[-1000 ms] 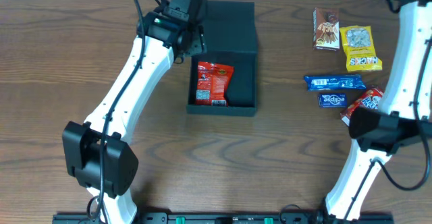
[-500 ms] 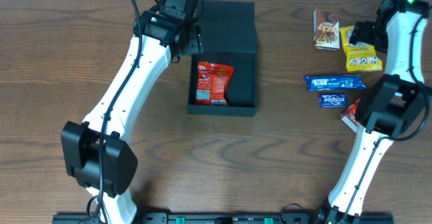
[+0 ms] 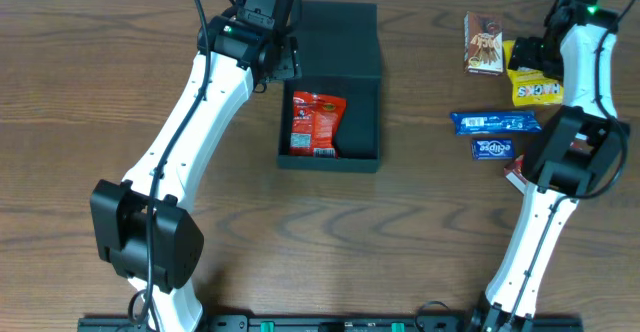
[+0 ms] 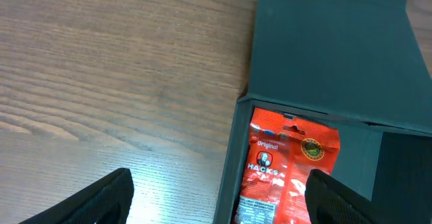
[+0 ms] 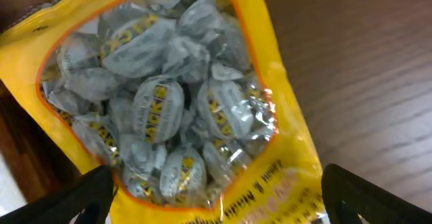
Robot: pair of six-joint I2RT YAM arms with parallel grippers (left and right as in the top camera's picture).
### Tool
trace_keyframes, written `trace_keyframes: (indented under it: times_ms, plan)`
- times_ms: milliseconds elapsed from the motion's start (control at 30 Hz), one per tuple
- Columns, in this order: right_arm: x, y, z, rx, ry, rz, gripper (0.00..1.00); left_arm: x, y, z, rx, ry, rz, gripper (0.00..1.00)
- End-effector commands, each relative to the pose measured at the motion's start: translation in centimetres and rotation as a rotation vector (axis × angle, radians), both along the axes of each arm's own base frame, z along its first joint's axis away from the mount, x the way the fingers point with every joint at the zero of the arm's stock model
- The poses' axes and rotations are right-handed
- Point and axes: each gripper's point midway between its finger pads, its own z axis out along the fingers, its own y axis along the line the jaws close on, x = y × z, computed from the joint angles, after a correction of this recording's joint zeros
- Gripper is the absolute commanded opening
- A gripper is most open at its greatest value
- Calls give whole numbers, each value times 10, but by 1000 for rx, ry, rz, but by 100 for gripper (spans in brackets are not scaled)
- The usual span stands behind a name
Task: Pack container
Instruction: 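Grasp the yellow Hacks candy bag with the right gripper, then move the yellow bag into the box beside the red bag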
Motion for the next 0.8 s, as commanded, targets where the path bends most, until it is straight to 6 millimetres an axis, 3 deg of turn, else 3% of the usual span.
trace_keyframes:
  times_ms: [0, 100, 200, 333, 600, 767]
  plan:
    - [6, 4, -5, 8, -8, 26, 97, 6, 3, 7, 13, -26, 2, 82]
    - [6, 5, -8, 12, -10, 27, 95, 6, 2, 8, 12, -28, 2, 82]
    - [5, 7, -11, 26, -7, 34, 83, 7, 2, 8, 11, -31, 2, 83]
    - [6, 9, -11, 32, -8, 43, 53, 8, 2, 9, 8, -39, 2, 82]
    - [-1, 12, -25, 47, 23, 43, 31, 9, 2, 9, 10, -42, 4, 82]
    - [-8, 14, -34, 55, 49, 42, 1, 9, 2, 9, 10, -42, 4, 82]
